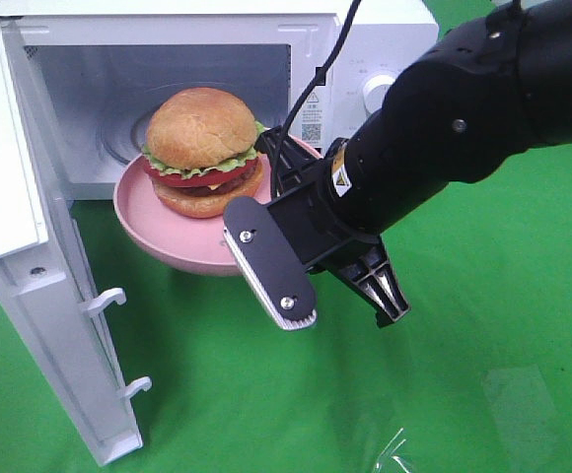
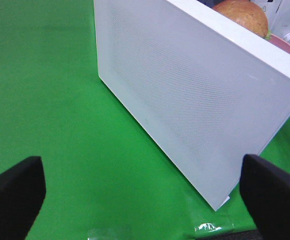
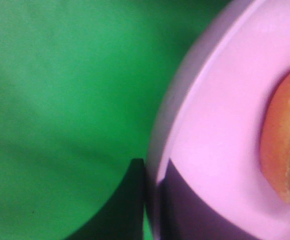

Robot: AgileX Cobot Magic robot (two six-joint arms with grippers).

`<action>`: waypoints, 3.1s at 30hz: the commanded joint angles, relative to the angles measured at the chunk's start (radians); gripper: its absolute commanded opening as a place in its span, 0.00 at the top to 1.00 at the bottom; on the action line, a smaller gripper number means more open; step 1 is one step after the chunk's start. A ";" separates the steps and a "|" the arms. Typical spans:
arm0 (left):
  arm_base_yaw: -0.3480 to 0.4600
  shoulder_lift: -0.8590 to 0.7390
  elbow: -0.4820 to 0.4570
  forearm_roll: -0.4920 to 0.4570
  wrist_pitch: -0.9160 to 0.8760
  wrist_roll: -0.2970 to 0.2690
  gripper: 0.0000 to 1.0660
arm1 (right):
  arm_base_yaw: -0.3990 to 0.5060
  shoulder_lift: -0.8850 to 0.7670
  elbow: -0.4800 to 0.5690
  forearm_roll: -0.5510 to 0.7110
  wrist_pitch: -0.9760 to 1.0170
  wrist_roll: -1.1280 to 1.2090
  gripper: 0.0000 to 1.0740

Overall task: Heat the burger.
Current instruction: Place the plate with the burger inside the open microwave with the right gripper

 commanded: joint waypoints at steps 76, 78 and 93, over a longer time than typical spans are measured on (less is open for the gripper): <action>0.001 -0.017 -0.003 0.024 -0.008 -0.001 0.08 | -0.061 0.582 -0.849 -0.085 0.120 0.228 1.00; 0.001 -0.017 -0.003 0.024 -0.008 -0.001 0.08 | -0.061 0.597 -0.867 -0.085 0.120 0.228 1.00; 0.001 -0.017 -0.003 0.025 -0.008 -0.001 0.08 | -0.073 0.655 -0.912 -0.078 0.117 0.247 0.98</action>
